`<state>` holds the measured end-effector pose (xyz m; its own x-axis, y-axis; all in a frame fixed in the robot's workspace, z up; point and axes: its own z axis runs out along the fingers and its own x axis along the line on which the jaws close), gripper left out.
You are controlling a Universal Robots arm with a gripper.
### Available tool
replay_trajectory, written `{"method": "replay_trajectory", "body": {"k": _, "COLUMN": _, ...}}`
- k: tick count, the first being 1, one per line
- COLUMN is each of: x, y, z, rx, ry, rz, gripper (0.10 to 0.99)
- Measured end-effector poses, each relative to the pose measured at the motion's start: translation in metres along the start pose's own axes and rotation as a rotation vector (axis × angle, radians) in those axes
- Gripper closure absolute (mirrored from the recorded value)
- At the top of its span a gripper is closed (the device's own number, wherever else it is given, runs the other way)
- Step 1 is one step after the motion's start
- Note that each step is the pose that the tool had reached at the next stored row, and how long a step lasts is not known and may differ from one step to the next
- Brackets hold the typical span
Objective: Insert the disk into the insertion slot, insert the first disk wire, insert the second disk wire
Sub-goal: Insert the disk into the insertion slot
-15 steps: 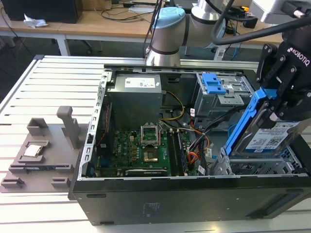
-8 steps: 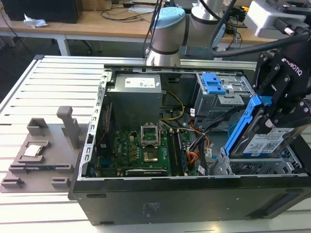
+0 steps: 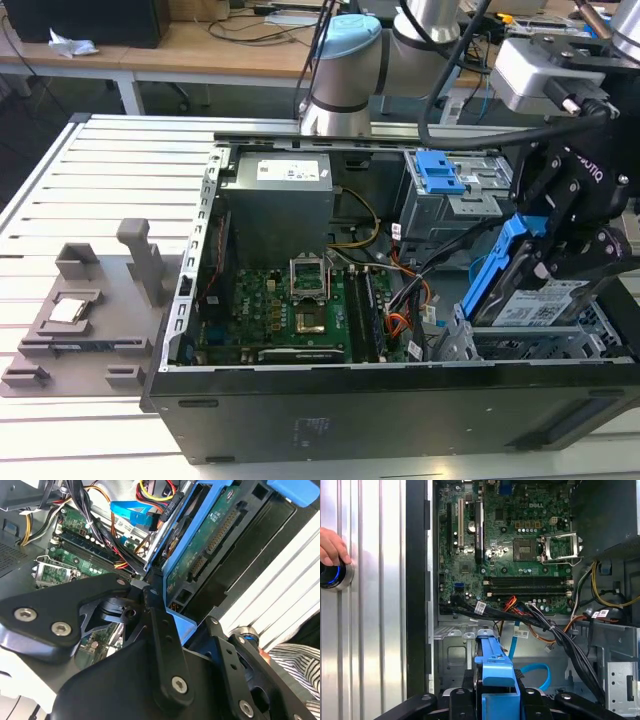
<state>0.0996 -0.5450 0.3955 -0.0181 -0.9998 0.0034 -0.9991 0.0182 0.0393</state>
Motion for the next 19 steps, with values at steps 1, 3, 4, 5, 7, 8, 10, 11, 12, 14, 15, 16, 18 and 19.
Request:
{"method": "replay_trajectory", "body": {"k": 1, "x": 0.0000, "y": 0.0000, "z": 0.0008, "rx": 0.000, "ry": 0.0000, "rz": 0.000, "gripper": 0.718}}
{"method": "replay_trajectory", "body": {"k": 3, "x": 0.0000, "y": -0.0001, "z": 0.0028, "rx": 0.000, "ry": 0.0000, "rz": 0.000, "gripper": 0.718}}
{"method": "replay_trajectory", "body": {"k": 4, "x": 0.0000, "y": -0.0001, "z": 0.0033, "rx": 0.000, "ry": -0.0001, "rz": 0.000, "gripper": 0.718}}
{"method": "replay_trajectory", "body": {"k": 5, "x": 0.0000, "y": -0.0002, "z": 0.0036, "rx": 0.000, "ry": 0.0000, "rz": 0.000, "gripper": 0.718}}
{"method": "replay_trajectory", "body": {"k": 7, "x": 0.0000, "y": -0.0001, "z": 0.0037, "rx": 0.000, "ry": 0.0000, "rz": 0.000, "gripper": 0.718}}
{"method": "replay_trajectory", "body": {"k": 8, "x": 0.0000, "y": -0.0002, "z": 0.0038, "rx": 0.000, "ry": 0.0000, "rz": 0.000, "gripper": 0.718}}
{"method": "replay_trajectory", "body": {"k": 10, "x": 0.0000, "y": -0.0001, "z": 0.0038, "rx": 0.000, "ry": -0.0001, "rz": 0.000, "gripper": 0.718}}
{"method": "replay_trajectory", "body": {"k": 11, "x": 0.0000, "y": -0.0002, "z": 0.0039, "rx": 0.000, "ry": -0.0002, "rz": 0.000, "gripper": 0.718}}
{"method": "replay_trajectory", "body": {"k": 12, "x": 0.0000, "y": -0.0002, "z": 0.0038, "rx": 0.000, "ry": 0.0000, "rz": 0.000, "gripper": 0.710}}
{"method": "replay_trajectory", "body": {"k": 14, "x": 0.0000, "y": -0.0002, "z": 0.0040, "rx": 0.000, "ry": -0.0002, "rz": 0.000, "gripper": 0.647}}
{"method": "replay_trajectory", "body": {"k": 15, "x": 0.0000, "y": -0.0002, "z": 0.0040, "rx": 0.000, "ry": -0.0001, "rz": 0.000, "gripper": 0.647}}
{"method": "replay_trajectory", "body": {"k": 16, "x": 0.0000, "y": -0.0002, "z": 0.0040, "rx": 0.000, "ry": 0.0000, "rz": 0.000, "gripper": 0.647}}
{"method": "replay_trajectory", "body": {"k": 18, "x": 0.0000, "y": -0.0002, "z": 0.0040, "rx": 0.000, "ry": 0.0000, "rz": 0.000, "gripper": 0.788}}
{"method": "replay_trajectory", "body": {"k": 19, "x": 0.0000, "y": -0.0002, "z": 0.0041, "rx": 0.000, "ry": 0.0000, "rz": 0.000, "gripper": 0.847}}
